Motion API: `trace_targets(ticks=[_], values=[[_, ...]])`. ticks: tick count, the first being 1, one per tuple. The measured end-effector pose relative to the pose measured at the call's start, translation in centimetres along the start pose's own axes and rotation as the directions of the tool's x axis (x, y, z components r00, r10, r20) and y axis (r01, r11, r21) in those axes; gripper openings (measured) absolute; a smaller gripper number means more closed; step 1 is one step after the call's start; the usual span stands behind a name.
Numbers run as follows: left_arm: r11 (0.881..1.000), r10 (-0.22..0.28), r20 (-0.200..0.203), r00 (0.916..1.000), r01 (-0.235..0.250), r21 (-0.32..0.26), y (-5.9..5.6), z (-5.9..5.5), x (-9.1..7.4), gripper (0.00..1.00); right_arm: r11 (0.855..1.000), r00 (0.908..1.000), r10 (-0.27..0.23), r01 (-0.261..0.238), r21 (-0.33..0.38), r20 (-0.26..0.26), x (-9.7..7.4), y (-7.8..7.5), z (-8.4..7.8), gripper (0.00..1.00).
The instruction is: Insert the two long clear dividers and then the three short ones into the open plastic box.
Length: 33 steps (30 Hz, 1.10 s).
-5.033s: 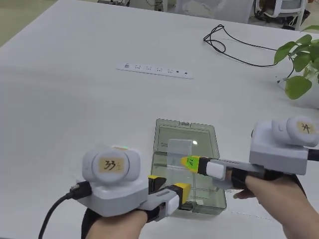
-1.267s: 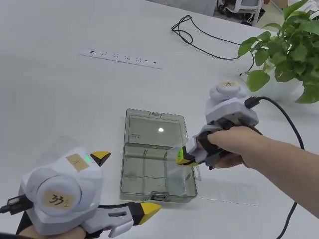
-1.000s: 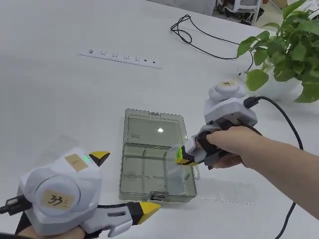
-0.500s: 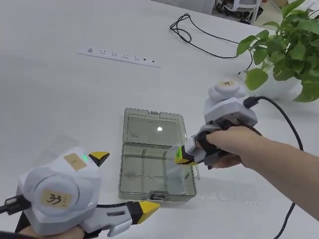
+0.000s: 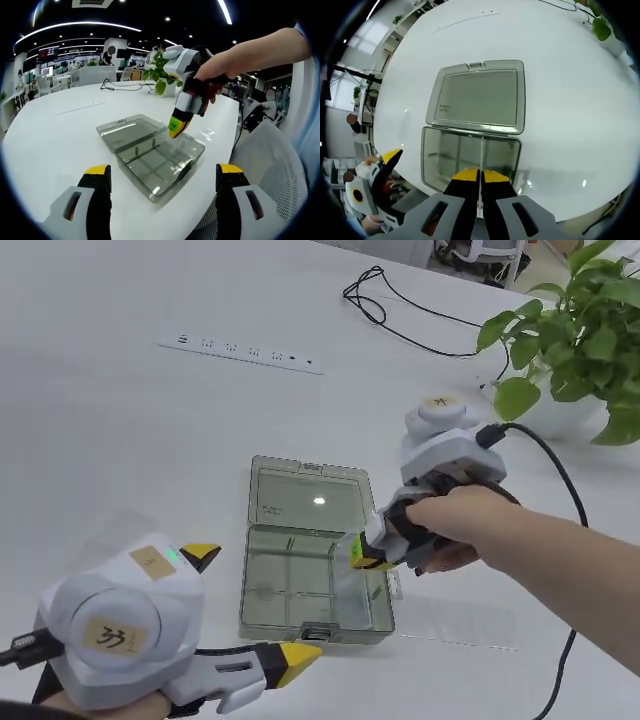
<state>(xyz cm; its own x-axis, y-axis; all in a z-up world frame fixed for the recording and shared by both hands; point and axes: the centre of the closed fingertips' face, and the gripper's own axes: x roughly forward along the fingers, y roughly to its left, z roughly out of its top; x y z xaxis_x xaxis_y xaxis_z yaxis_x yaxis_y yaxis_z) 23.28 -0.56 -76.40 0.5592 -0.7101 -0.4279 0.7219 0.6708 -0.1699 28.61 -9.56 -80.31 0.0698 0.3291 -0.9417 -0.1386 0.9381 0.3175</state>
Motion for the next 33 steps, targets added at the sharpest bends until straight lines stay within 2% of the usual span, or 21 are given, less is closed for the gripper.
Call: trace_targets(ticks=[4, 10, 16, 33], values=[[1.000, -0.001, -0.002, 1.0000, 0.001, 0.001, 0.0, -0.1, -0.1, 0.87, 1.000, 0.9999, 0.004, -0.004, 0.015, -0.010, 0.0, 0.1, -0.2, 0.02], [1.000, -0.002, -0.010, 0.9999, 0.002, 0.004, 0.1, -0.2, -0.2, 0.87, 0.998, 0.9997, 0.024, -0.024, 0.050, -0.010, 0.0, 0.0, 0.4, 0.02], [1.000, -0.005, -0.014, 0.9999, 0.005, 0.008, 0.1, -0.3, -0.2, 0.87, 0.998, 0.9995, 0.028, -0.027, 0.050, -0.016, -0.1, 0.1, 0.9, 0.02], [1.000, -0.007, -0.020, 0.9998, 0.008, 0.007, 0.2, -0.2, -0.4, 0.86, 0.998, 0.9992, 0.037, -0.036, 0.057, -0.017, -0.4, 0.5, 0.5, 0.02]])
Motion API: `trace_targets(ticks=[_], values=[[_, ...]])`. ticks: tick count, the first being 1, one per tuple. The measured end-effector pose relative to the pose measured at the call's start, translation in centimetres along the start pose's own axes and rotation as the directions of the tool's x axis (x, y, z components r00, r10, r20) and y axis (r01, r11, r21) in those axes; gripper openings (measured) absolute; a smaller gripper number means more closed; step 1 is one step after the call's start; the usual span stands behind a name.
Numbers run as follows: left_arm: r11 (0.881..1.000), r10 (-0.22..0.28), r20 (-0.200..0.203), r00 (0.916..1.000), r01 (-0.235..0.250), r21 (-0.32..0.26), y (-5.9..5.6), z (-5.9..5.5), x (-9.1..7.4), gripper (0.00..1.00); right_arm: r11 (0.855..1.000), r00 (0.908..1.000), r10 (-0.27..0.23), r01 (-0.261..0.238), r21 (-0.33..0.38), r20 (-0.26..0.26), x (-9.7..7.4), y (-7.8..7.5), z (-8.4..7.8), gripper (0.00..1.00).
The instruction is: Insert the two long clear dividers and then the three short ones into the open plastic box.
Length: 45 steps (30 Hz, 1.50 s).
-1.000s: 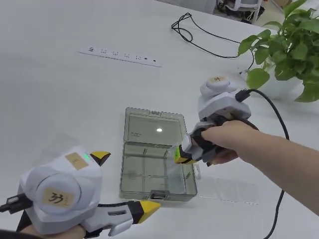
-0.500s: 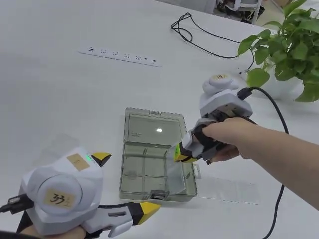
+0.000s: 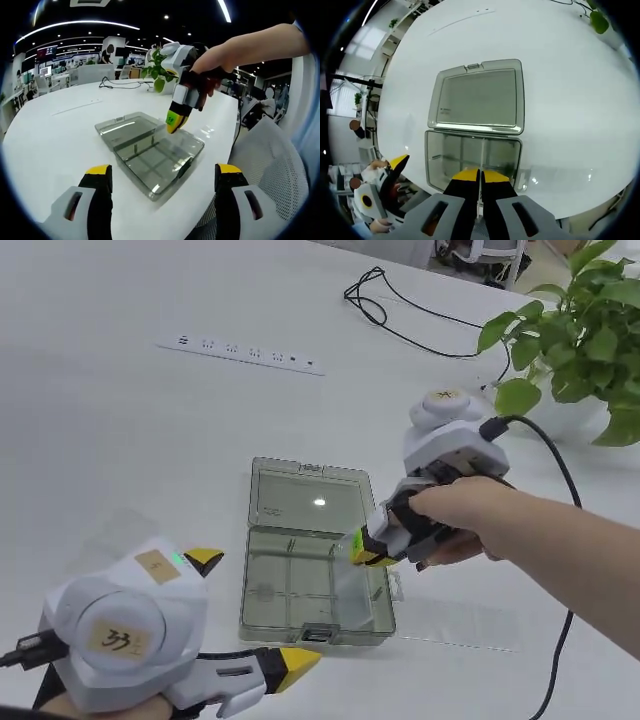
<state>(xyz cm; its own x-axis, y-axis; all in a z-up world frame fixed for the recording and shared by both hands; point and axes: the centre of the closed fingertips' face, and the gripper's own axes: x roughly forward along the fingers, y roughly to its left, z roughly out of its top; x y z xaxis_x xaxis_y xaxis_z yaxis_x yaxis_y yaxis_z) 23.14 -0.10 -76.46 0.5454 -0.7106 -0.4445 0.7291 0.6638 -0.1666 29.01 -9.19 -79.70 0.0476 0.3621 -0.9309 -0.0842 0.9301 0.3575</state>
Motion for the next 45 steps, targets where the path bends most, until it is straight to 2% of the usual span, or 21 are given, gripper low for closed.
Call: trace_targets(ticks=[8, 14, 23, 32, 45], values=[[1.000, -0.002, -0.004, 1.0000, 0.002, -0.003, 0.1, -0.1, 0.0, 0.85, 1.000, 1.0000, -0.006, 0.006, -0.010, 0.002, 0.0, 0.1, -0.1, 0.02], [1.000, -0.002, -0.001, 1.0000, 0.002, 0.000, 0.0, 0.0, 0.1, 0.85, 0.998, 0.9993, -0.037, 0.037, -0.051, 0.006, 0.2, 0.2, 0.1, 0.02], [1.000, -0.004, -0.002, 1.0000, 0.004, 0.001, 0.0, -0.1, 0.1, 0.85, 0.996, 0.9986, -0.049, 0.051, -0.073, 0.020, 0.6, 0.3, 0.3, 0.02], [1.000, -0.002, -0.005, 1.0000, 0.002, -0.004, 0.1, -0.1, 0.2, 0.85, 0.991, 0.9974, -0.068, 0.070, -0.110, 0.025, 1.3, 0.6, 0.1, 0.03], [1.000, 0.002, -0.009, 1.0000, -0.002, -0.006, 0.5, 0.1, 0.3, 0.84, 0.981, 0.9951, -0.089, 0.095, -0.168, 0.042, 2.4, 0.3, 0.4, 0.04]])
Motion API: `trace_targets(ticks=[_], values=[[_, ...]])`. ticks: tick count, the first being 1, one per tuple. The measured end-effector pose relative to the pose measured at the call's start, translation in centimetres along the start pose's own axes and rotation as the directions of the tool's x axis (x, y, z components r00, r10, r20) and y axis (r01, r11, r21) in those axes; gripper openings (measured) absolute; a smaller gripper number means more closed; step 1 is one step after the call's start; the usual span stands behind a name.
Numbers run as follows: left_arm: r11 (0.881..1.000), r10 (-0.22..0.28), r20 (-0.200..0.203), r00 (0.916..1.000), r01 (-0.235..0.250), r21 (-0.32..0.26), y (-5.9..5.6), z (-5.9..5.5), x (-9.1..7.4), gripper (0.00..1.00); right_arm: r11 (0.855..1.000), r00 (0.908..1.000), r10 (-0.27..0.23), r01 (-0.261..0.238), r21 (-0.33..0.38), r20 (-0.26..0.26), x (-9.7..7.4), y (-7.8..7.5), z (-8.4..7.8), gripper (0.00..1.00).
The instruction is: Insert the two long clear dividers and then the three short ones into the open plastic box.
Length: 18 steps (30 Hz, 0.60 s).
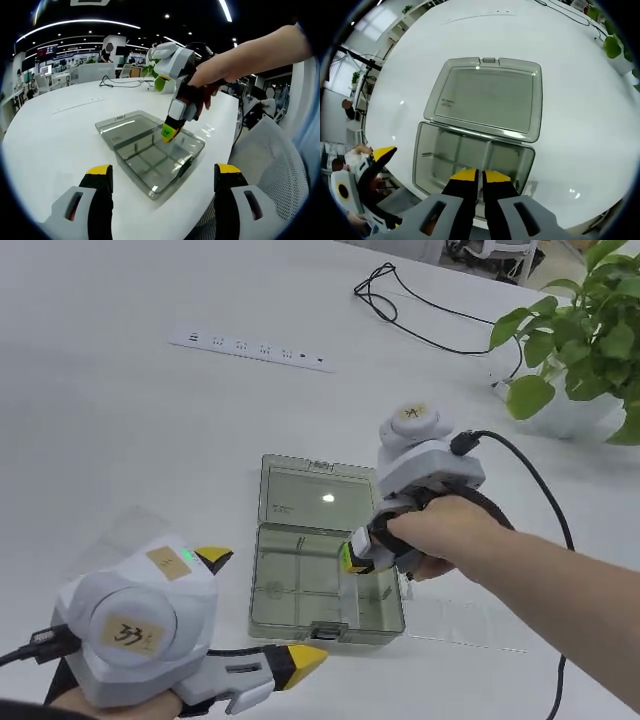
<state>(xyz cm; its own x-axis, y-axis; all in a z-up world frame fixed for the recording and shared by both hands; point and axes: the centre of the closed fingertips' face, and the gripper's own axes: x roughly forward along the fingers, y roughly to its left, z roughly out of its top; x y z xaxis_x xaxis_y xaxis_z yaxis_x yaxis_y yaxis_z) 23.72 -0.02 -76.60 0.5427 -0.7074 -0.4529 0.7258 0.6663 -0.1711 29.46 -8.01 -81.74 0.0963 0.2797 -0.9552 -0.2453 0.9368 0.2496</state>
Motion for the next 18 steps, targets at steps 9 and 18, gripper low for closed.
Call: trace_targets(ticks=[9, 18], values=[[1.000, -0.003, -0.006, 1.0000, 0.003, 0.002, 0.10, 0.06, 0.18, 0.84, 1.000, 0.9999, 0.011, -0.011, -0.006, 0.010, -0.07, -0.10, 0.21, 0.05], [1.000, -0.002, -0.006, 1.0000, 0.002, 0.004, 0.15, 0.17, 0.29, 0.84, 0.999, 0.9974, 0.048, -0.048, -0.011, 0.054, -0.18, -0.15, 0.44, 0.16]])
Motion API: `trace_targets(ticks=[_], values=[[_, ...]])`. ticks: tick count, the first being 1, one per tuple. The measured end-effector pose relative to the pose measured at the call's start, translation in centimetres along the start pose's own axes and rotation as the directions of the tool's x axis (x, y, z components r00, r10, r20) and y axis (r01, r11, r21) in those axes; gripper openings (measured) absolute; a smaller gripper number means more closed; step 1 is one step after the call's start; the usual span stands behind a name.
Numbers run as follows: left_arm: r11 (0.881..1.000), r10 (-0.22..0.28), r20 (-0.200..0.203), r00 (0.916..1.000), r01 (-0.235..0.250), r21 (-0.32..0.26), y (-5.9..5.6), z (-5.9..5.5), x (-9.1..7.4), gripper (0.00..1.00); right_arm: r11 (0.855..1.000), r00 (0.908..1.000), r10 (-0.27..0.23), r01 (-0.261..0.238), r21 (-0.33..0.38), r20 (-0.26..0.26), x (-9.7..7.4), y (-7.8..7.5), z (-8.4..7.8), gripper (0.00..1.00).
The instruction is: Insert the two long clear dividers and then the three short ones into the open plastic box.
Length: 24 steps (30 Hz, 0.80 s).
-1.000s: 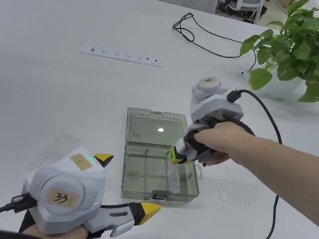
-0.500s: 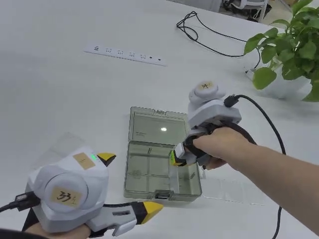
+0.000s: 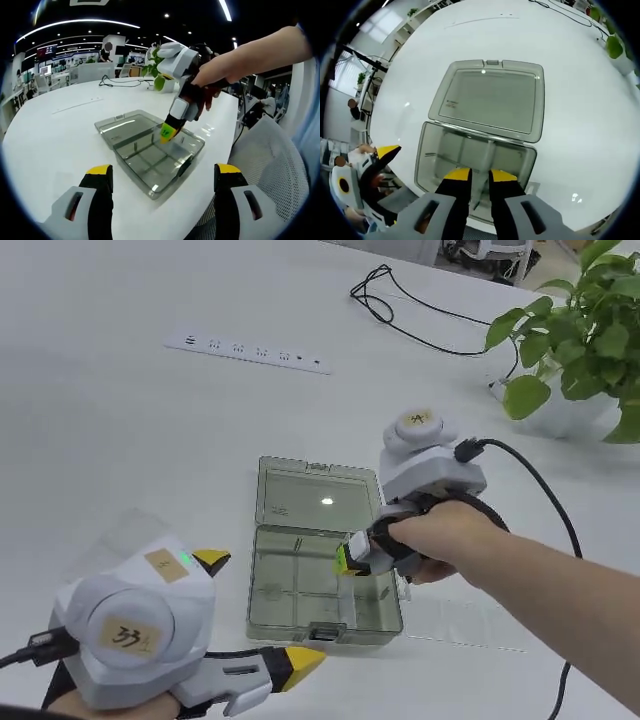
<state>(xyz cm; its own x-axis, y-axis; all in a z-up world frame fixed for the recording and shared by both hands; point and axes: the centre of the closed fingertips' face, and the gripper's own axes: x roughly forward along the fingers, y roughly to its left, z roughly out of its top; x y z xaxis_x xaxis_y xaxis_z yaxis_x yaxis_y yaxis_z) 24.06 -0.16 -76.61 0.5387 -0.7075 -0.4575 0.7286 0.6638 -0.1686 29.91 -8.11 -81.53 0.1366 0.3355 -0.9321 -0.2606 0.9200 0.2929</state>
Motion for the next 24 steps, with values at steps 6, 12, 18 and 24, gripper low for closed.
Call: trace_targets(ticks=[6, 12, 18, 24], values=[[1.000, -0.001, -0.003, 1.0000, 0.001, 0.000, -0.1, 0.0, 0.0, 0.84, 0.999, 0.9978, 0.016, -0.013, -0.035, 0.064, 0.0, 0.1, 0.5, 0.35], [1.000, -0.004, -0.005, 1.0000, 0.004, 0.005, -0.2, -0.1, 0.0, 0.84, 0.997, 0.9897, 0.056, -0.050, -0.053, 0.132, -0.1, 1.4, 1.2, 0.62], [1.000, -0.001, -0.004, 1.0000, 0.001, 0.005, -0.3, 0.0, 0.0, 0.84, 0.994, 0.9832, 0.091, -0.080, -0.077, 0.158, -0.2, 2.2, 1.3, 0.76], [1.000, 0.005, 0.000, 1.0000, -0.005, 0.001, -0.2, 0.1, 0.0, 0.84, 0.990, 0.9712, 0.129, -0.113, -0.086, 0.200, -1.2, 2.6, 1.8, 0.84]])
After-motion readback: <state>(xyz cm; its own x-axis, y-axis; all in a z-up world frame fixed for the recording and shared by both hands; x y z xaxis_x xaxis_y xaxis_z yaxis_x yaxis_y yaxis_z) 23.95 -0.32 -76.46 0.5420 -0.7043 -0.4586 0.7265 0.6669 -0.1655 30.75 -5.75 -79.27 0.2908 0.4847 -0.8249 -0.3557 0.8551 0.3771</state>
